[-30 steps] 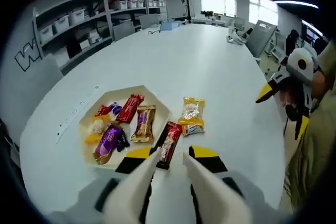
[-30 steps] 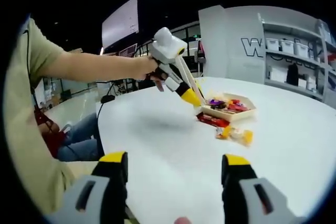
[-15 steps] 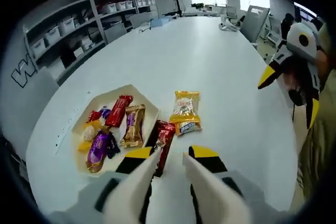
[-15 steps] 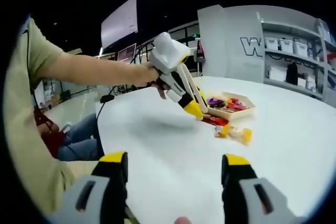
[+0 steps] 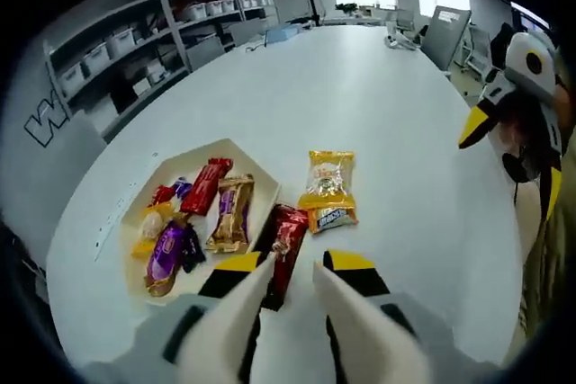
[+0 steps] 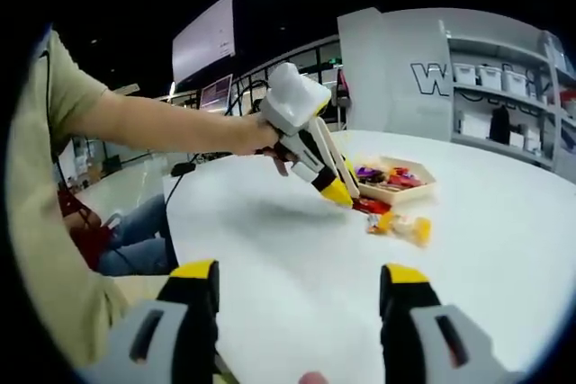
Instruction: Place the target food into the container with the food tongs after gripping and lifting it, then release it inside without dropping or visibly crushing the food.
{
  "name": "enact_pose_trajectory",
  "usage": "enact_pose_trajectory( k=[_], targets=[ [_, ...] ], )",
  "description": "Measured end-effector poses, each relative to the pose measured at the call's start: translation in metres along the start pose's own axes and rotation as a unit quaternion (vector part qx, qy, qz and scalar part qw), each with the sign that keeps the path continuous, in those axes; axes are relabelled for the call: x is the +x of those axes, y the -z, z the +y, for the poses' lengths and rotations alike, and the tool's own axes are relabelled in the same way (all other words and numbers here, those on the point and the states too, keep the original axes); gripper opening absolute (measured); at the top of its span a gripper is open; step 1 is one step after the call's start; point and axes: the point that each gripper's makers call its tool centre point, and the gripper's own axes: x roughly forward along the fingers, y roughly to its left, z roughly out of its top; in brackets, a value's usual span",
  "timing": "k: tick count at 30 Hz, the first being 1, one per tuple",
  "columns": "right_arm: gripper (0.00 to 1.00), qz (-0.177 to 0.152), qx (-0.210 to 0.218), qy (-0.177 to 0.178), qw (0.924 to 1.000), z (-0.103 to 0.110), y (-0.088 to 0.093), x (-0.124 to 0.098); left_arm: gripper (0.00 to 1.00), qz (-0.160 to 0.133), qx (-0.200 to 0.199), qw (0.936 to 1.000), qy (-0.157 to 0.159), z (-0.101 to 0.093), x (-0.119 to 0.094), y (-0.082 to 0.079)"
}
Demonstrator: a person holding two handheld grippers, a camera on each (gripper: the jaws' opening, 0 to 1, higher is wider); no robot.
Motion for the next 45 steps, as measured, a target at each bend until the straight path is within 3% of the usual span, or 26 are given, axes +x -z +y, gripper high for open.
enact_pose_trajectory(
  k=[25, 45],
  targets=[
    [0.71, 0.001, -0.004, -0.003, 1.0000, 0.002, -0.002, 0.002, 0.25, 0.006, -0.029, 0.9989, 0.037, -0.024, -0.028, 0.020],
    [0.71, -0.001, -0.009, -0.006, 0.9999, 0.005, -0.006, 0.002, 0.25, 0.008, -0.005, 0.9978, 0.066, -0.060, -0.040, 0.023]
  ],
)
